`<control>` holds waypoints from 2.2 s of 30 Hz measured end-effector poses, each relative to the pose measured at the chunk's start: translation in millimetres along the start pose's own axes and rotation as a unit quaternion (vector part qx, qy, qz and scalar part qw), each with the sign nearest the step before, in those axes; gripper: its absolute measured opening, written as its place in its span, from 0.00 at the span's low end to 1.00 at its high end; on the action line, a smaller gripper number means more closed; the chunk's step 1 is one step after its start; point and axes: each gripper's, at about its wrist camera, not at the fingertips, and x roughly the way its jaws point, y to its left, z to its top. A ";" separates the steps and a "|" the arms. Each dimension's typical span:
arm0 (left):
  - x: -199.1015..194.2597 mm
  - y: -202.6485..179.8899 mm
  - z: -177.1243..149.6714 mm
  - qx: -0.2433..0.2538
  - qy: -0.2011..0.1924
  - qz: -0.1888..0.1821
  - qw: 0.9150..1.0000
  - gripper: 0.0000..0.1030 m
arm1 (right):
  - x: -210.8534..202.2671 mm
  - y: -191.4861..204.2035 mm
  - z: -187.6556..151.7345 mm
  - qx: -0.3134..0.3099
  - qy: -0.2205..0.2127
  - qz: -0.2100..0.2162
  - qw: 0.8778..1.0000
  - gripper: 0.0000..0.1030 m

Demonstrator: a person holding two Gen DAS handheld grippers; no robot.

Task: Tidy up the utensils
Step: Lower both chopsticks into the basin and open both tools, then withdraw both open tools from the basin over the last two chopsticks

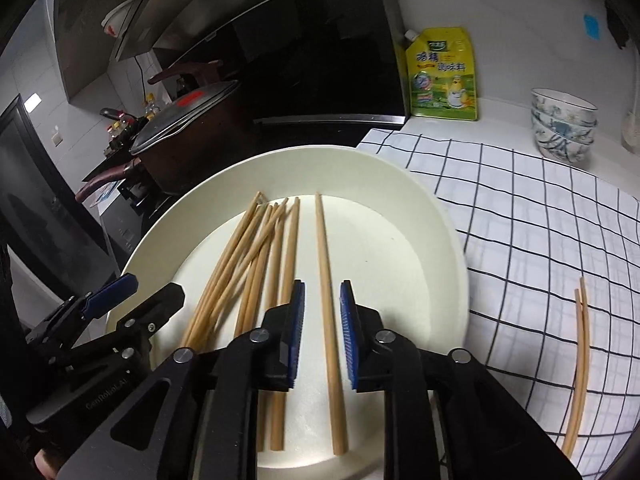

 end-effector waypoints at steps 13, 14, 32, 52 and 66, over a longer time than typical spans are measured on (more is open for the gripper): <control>-26.3 -17.7 -14.0 0.005 -0.011 -0.031 0.999 0.74 | -38.2 -3.7 -17.0 0.000 -0.023 -0.021 1.000 0.25; -28.2 -21.2 -15.3 0.007 -0.012 -0.035 0.999 0.74 | -42.5 -6.0 -18.5 0.003 -0.025 -0.024 0.999 0.26; -56.0 -84.0 -36.6 0.030 -0.013 -0.084 0.996 0.83 | -109.7 -67.2 -59.6 0.041 -0.054 -0.085 0.994 0.37; -62.1 -157.6 -60.4 0.062 -0.003 -0.117 0.991 0.83 | -138.3 -140.9 -99.8 0.087 -0.041 -0.119 0.988 0.37; -66.5 -180.6 -74.0 0.078 -0.003 -0.118 0.990 0.85 | -133.6 -164.0 -114.2 0.098 -0.031 -0.119 0.988 0.38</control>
